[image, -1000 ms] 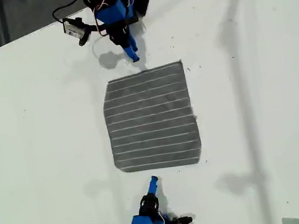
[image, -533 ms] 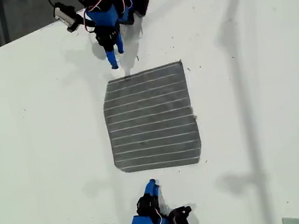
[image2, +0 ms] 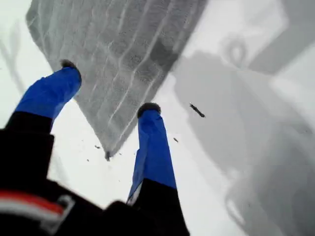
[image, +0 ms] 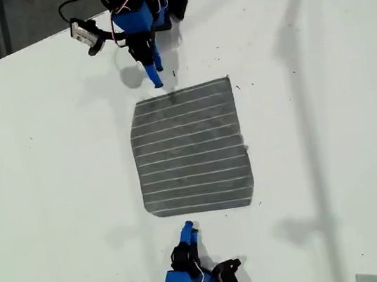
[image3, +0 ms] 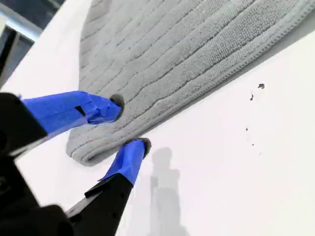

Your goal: Grasp corners of a square towel and fold twice.

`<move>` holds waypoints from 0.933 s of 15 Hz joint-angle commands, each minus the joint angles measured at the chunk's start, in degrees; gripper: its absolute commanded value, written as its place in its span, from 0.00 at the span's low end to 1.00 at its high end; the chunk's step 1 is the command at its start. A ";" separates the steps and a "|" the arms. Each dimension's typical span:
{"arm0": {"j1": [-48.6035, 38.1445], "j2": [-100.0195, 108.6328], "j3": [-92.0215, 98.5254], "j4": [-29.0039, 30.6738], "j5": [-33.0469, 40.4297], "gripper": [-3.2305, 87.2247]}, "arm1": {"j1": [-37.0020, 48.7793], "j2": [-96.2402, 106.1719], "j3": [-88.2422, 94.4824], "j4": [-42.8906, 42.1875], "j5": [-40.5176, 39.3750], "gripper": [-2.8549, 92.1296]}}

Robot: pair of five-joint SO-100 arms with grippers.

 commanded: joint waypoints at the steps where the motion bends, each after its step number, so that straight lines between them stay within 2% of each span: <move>1: -3.52 -10.11 -4.48 2.20 3.34 0.18 | -6.24 -49.04 -29.44 -4.92 -3.34 0.39; 3: -6.33 -28.65 -9.40 -1.67 7.12 0.18 | -13.80 -82.79 -48.43 -0.53 -2.02 0.42; 5: -9.14 -30.76 -9.84 -2.90 9.40 0.19 | -21.71 -95.80 -56.78 0.88 2.20 0.43; 8: -9.76 -27.77 -8.70 -2.29 9.67 0.18 | -28.65 -101.43 -59.68 4.39 8.44 0.44; 11: -9.58 -27.51 -8.35 -2.37 9.49 0.18 | -30.15 -99.67 -59.33 8.88 10.46 0.44; 13: -9.49 -27.25 -8.26 -2.37 9.58 0.18 | -30.41 -101.43 -59.59 4.92 9.93 0.43; 14: -9.14 -27.07 -8.17 -2.37 9.40 0.18 | -31.20 -104.41 -60.29 1.49 9.84 0.38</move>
